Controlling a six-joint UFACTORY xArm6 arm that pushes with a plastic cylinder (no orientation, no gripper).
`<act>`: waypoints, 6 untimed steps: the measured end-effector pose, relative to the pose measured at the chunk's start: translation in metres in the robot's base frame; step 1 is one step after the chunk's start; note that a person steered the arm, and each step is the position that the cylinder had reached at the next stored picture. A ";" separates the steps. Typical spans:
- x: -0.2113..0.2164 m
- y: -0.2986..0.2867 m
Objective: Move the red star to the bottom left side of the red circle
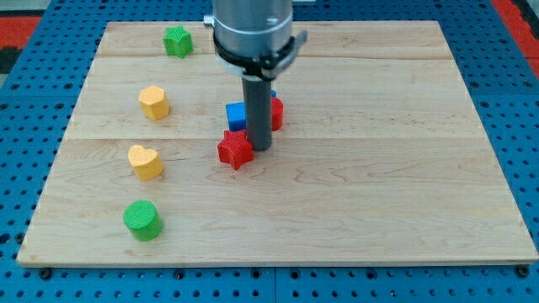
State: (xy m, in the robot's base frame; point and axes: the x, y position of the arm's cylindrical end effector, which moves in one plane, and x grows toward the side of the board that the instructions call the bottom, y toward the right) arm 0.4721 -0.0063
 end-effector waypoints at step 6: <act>-0.004 -0.040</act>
